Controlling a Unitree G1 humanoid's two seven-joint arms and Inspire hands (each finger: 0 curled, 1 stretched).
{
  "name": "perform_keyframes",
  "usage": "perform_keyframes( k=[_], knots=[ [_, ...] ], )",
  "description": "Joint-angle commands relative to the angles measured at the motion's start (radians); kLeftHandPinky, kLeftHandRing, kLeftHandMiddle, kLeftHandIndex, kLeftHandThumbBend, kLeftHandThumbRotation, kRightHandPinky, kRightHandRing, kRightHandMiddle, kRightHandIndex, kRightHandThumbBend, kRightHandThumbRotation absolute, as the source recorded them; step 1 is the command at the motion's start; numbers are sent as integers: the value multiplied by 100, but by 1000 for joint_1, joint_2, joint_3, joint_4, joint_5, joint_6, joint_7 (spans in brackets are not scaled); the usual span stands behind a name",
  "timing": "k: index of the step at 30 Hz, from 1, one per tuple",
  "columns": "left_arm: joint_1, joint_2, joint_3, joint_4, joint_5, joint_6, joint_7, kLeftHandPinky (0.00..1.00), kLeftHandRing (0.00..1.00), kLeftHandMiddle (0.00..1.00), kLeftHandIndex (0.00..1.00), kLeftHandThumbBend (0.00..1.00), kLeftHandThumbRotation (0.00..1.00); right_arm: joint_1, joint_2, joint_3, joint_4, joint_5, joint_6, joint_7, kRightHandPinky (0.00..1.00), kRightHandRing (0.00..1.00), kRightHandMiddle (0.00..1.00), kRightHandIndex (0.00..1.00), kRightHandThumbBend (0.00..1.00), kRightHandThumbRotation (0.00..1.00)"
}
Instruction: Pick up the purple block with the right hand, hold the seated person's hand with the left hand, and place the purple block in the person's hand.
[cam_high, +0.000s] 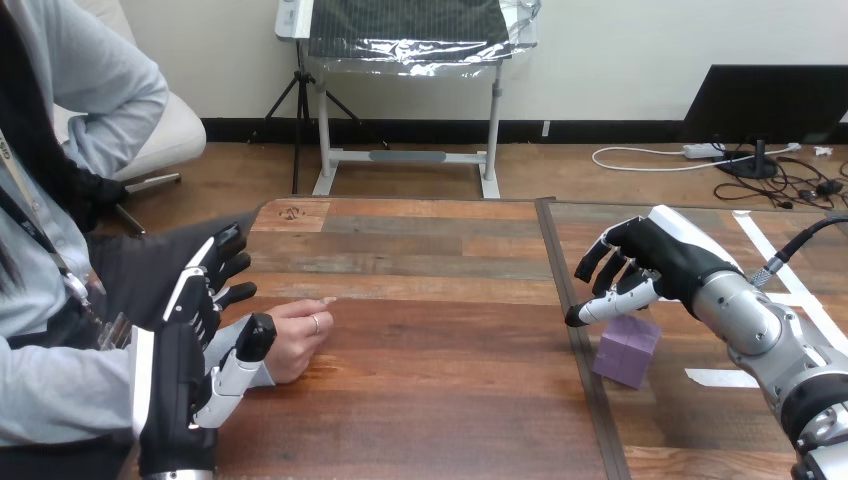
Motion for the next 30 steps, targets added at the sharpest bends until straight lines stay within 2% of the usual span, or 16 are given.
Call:
perform_keyframes(
  k=[1, 5, 9, 17, 25, 30],
  knots=[
    [-59, 13, -25, -34, 14, -3, 10, 74, 84, 86, 84, 100, 85, -89, 1, -14, -44, 10, 0, -26, 36, 43, 49, 52, 81, 0],
    [-58, 15, -32, -33, 9, -2, 14, 74, 84, 86, 84, 100, 85, -90, 0, -13, -44, 9, 7, -24, 38, 44, 50, 52, 81, 0],
    [-58, 17, -36, -33, 5, -3, 14, 74, 83, 85, 84, 100, 86, -98, -5, -5, -43, -1, 35, -12, 42, 47, 52, 54, 82, 0],
    [-55, 18, -44, -29, -15, -5, -2, 73, 83, 85, 84, 100, 86, -111, -26, 17, -48, -25, 72, 28, 55, 59, 63, 62, 88, 1],
    [-57, 21, -51, -27, -28, -8, -11, 72, 82, 85, 83, 100, 86, -122, -40, 35, -62, -55, 95, 52, 61, 66, 70, 71, 93, 13],
    [-58, 21, -53, -24, -33, -11, -15, 72, 82, 85, 84, 100, 86, -121, -52, 45, -69, -67, 85, 66, 63, 69, 73, 74, 94, 18]
  ],
)
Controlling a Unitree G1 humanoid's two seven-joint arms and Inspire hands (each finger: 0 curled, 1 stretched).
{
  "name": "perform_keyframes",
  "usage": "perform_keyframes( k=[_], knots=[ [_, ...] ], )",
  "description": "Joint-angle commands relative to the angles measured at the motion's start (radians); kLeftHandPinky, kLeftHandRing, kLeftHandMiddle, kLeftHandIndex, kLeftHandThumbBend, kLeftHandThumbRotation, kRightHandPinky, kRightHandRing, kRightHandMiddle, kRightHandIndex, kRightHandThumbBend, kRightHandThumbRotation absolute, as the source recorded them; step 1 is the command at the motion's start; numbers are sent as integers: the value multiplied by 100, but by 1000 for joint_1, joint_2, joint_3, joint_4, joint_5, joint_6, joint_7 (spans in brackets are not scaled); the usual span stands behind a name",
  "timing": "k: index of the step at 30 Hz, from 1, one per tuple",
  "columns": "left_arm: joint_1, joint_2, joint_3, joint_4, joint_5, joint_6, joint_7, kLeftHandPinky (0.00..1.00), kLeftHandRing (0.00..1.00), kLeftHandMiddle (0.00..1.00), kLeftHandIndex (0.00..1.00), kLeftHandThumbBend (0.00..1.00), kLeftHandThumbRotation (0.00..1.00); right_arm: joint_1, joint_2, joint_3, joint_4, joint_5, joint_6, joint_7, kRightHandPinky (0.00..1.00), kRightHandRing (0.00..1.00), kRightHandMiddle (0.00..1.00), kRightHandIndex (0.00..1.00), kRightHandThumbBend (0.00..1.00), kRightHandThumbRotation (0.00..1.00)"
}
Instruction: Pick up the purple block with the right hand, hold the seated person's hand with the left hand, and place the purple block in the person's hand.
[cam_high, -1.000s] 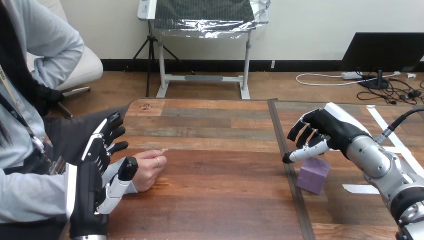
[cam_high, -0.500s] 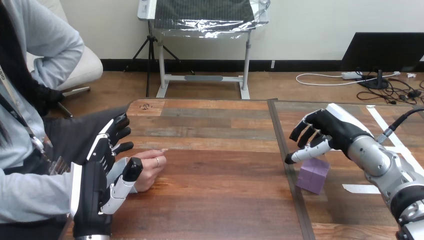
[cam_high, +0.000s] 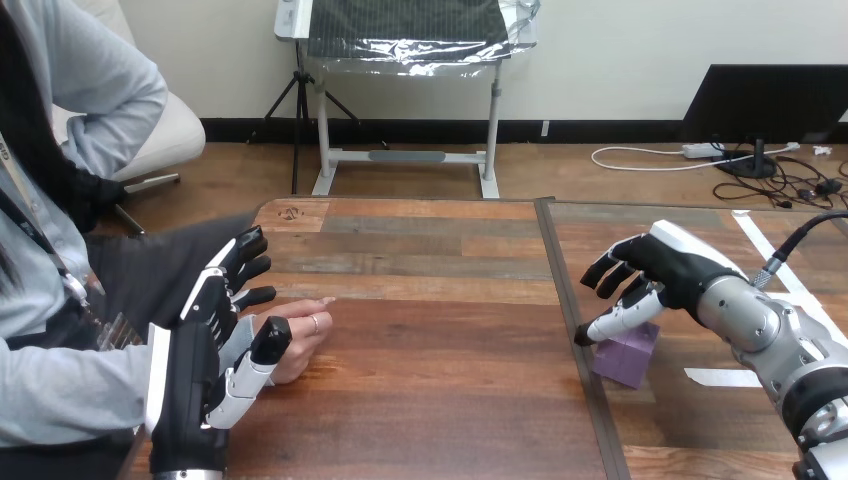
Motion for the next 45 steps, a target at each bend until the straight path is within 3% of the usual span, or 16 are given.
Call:
perform_keyframes(
  k=[1, 15, 24, 45],
  knots=[
    [-59, 18, -8, -24, -18, -11, -5, 72, 82, 85, 84, 100, 86, -109, -46, 13, -62, -12, -10, 9, 63, 69, 73, 75, 95, 19],
    [-59, 17, -12, -26, -29, -8, -19, 71, 82, 85, 84, 100, 86, -101, -74, 25, -64, -30, -5, 54, 70, 76, 80, 83, 100, 34],
    [-60, 17, -14, -28, -36, -11, -24, 71, 82, 85, 84, 100, 86, -89, -83, 26, -75, -27, -9, 69, 69, 77, 81, 84, 100, 38],
    [-55, 15, -10, -29, -56, -16, -45, 71, 82, 85, 84, 100, 86, -59, -106, 31, -106, -23, -8, 119, 68, 78, 82, 88, 100, 38]
  ],
)
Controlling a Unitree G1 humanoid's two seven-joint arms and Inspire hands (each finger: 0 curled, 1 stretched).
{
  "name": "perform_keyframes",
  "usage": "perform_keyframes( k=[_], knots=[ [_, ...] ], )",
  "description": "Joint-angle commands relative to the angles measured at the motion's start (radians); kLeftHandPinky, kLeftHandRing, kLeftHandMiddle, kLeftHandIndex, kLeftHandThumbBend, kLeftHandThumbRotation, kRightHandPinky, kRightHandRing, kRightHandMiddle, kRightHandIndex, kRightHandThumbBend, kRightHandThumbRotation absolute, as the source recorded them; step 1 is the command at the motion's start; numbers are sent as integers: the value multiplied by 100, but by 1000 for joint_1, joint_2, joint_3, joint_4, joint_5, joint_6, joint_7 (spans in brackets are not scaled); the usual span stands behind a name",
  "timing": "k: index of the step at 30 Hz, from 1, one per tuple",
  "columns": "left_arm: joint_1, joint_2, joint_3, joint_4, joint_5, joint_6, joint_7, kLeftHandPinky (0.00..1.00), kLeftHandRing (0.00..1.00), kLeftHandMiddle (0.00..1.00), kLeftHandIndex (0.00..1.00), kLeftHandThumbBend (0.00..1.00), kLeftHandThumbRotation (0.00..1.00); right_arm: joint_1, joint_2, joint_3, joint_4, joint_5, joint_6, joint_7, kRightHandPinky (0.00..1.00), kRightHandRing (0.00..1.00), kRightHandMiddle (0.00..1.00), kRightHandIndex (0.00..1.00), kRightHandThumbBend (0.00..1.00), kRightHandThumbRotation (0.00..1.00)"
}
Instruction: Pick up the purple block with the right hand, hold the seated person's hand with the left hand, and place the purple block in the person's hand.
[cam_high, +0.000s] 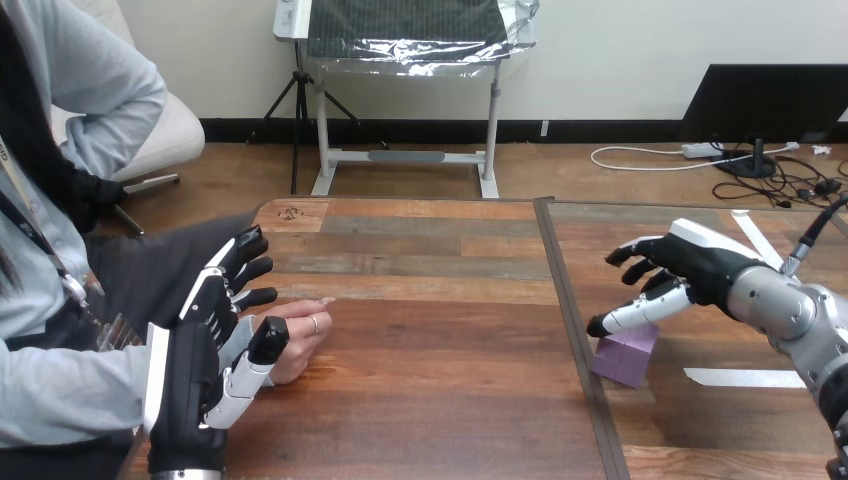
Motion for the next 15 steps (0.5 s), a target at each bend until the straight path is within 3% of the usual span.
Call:
perform_keyframes(
  k=[1, 15],
  knots=[
    [-55, 13, -5, -29, -18, -15, -7, 71, 82, 85, 84, 100, 86, -56, -26, 3, -50, 6, -9, 13, 69, 79, 82, 88, 100, 38],
    [-51, 11, -6, -31, -38, -18, -28, 72, 82, 85, 84, 100, 85, -42, -51, 6, -81, 1, -19, 54, 71, 81, 85, 88, 100, 41]
  ],
)
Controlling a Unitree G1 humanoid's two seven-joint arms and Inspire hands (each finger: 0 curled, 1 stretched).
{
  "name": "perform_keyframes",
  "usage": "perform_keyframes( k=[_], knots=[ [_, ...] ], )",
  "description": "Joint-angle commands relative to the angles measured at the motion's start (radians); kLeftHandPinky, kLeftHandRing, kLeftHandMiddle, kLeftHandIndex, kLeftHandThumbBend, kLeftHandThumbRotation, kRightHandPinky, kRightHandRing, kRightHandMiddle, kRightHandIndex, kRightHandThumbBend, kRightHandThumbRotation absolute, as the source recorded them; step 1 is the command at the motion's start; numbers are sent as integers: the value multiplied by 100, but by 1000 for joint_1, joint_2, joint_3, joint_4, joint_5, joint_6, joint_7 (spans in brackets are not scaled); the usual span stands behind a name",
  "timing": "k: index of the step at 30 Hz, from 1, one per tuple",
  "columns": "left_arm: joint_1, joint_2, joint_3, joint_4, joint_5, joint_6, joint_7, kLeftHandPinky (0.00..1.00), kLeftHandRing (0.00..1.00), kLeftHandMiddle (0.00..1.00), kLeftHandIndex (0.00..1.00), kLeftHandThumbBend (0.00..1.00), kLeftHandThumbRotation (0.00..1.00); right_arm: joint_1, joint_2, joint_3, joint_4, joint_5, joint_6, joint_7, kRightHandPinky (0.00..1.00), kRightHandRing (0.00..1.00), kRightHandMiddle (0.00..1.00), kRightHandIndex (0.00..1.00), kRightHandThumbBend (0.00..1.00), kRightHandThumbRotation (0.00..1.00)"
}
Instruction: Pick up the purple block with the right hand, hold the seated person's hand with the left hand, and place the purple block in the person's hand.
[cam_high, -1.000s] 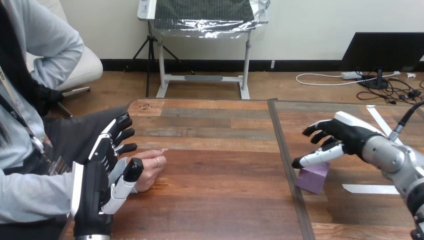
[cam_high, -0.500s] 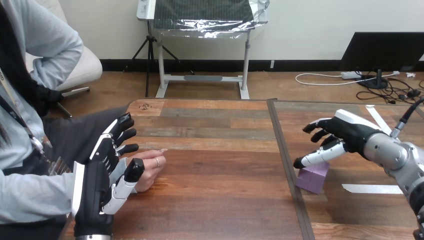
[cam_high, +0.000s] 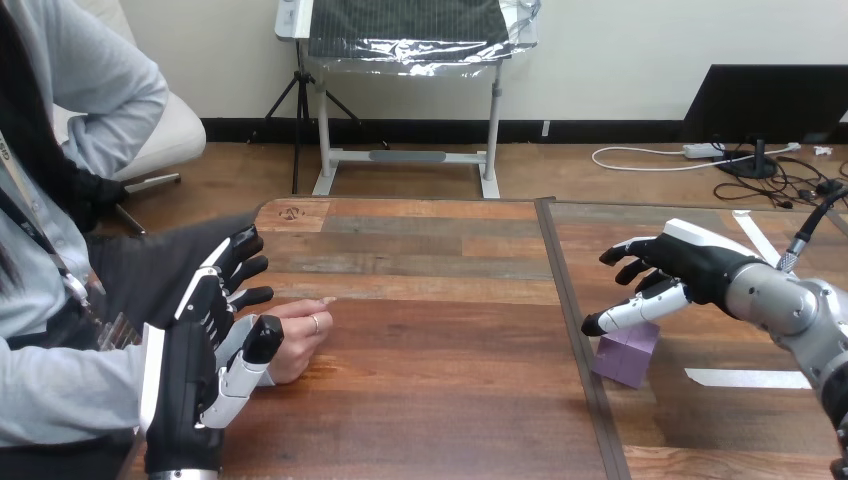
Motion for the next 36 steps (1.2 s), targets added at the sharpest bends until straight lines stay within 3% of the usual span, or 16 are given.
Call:
perform_keyframes(
  k=[1, 4, 8, 11, 20, 36],
  knots=[
    [-51, 11, -7, -32, -9, -18, -9, 72, 82, 85, 84, 100, 85, -42, -42, 5, -56, 1, -13, 4, 71, 81, 86, 88, 100, 40],
    [-50, 10, -8, -32, -13, -17, -13, 72, 82, 85, 84, 100, 85, -37, -46, 5, -61, 2, -15, 7, 71, 80, 84, 88, 100, 40],
    [-50, 10, -7, -32, -12, -18, -14, 72, 82, 85, 84, 100, 85, -27, -53, 7, -73, 3, -22, 14, 61, 72, 75, 88, 100, 42],
    [-50, 9, -7, -31, -11, -18, -15, 72, 82, 85, 84, 100, 85, -21, -56, 7, -79, 6, -26, 19, 58, 71, 75, 88, 100, 43],
    [-47, 7, -5, -35, -2, -17, -7, 72, 82, 85, 84, 100, 85, 2, -66, 4, -107, 12, -25, 42, 63, 76, 81, 87, 100, 44],
    [-47, 0, -4, -36, -12, -17, -11, 72, 82, 85, 84, 100, 85, 62, -81, 2, -175, 15, -32, 37, 65, 75, 79, 86, 100, 41]
  ],
)
